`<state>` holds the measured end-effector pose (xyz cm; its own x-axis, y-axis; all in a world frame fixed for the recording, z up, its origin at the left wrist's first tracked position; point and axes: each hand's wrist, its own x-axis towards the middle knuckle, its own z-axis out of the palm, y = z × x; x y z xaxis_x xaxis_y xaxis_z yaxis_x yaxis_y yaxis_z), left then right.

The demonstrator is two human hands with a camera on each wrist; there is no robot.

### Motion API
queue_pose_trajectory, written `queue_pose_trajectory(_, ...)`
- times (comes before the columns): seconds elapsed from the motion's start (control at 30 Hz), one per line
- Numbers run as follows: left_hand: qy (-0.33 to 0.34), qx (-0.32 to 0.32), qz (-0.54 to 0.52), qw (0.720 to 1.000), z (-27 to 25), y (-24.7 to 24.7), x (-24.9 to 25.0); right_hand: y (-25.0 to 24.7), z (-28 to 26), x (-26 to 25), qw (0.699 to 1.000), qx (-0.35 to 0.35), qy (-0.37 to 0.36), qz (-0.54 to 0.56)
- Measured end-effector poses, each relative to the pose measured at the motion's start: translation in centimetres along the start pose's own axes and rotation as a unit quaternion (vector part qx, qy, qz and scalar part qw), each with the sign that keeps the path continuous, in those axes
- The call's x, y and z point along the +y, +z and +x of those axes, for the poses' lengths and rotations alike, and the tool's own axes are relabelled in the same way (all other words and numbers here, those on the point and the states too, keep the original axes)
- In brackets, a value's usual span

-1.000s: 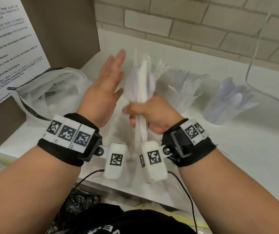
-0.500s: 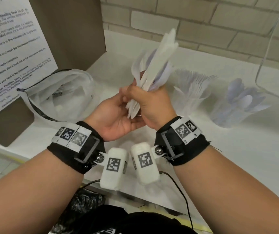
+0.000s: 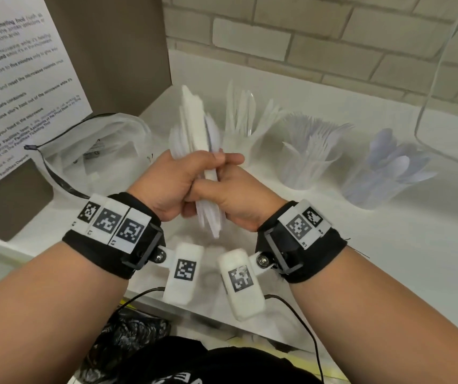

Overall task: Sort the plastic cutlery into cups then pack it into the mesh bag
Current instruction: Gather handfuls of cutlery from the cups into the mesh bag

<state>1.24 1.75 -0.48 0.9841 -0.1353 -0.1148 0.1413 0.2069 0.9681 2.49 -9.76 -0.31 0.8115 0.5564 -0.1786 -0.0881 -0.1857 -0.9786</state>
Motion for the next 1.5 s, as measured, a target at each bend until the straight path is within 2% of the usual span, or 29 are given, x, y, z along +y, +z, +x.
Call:
queue_pose_trajectory(0.07,0.020,0.053,-0.072,0.996,0.3,-0.2,0.1,-1.3,-0.1,-0.3,0.985,0.031,0.013,-0.168)
queue_pose_trajectory(0.1,0.035,0.071,-0.090,0.993,0.5,-0.4,0.1,-1.8,-0.1,-0.8,0.978,0.069,0.015,-0.196)
queue_pose_trajectory(0.17,0.054,0.081,-0.060,0.993,0.8,-0.7,0.2,-2.9,-0.1,-1.6,0.968,0.185,-0.019,-0.167)
queue_pose_trajectory(0.23,0.032,0.073,0.008,0.997,0.7,-0.6,0.0,-3.5,0.1,-2.4,0.956,0.269,-0.085,-0.080)
queue_pose_trajectory(0.3,0.007,0.042,0.067,0.997,0.4,-0.5,-0.6,-3.4,0.4,-2.7,0.961,0.244,-0.099,-0.081)
queue_pose_trajectory(0.4,-0.015,-0.009,0.085,0.996,0.1,-0.1,-1.1,-2.5,0.8,-2.4,0.974,0.179,-0.084,-0.114)
queue_pose_trajectory(0.5,-0.033,-0.040,0.060,0.997,0.0,0.0,-1.3,-2.0,1.1,-1.8,0.977,0.192,-0.093,-0.022)
queue_pose_trajectory(0.6,-0.044,-0.068,0.019,0.996,-0.1,0.0,-1.5,-2.1,0.9,-1.9,0.978,0.158,-0.069,0.115)
queue_pose_trajectory(0.7,-0.052,-0.079,-0.014,0.995,-0.1,0.0,-1.8,-2.5,1.1,-2.2,0.978,0.146,-0.059,0.138)
queue_pose_trajectory(0.87,-0.044,-0.072,-0.034,0.996,0.3,0.2,-2.2,-2.7,1.7,-2.6,0.974,0.170,-0.082,0.123)
queue_pose_trajectory(1.2,-0.007,-0.081,0.006,0.997,0.8,0.0,-2.6,-4.4,1.9,-4.3,0.961,0.213,-0.115,0.135)
queue_pose_trajectory(1.27,-0.006,-0.086,0.012,0.996,0.9,-0.2,-2.7,-4.6,2.1,-4.5,0.953,0.226,-0.123,0.159)
queue_pose_trajectory(1.4,-0.009,-0.094,0.005,0.996,0.8,-0.4,-2.6,-4.6,2.0,-4.6,0.921,0.214,-0.145,0.292)
queue_pose_trajectory(1.5,-0.007,-0.093,0.003,0.996,0.9,-0.3,-2.3,-4.1,1.7,-3.8,0.916,0.216,-0.164,0.296)
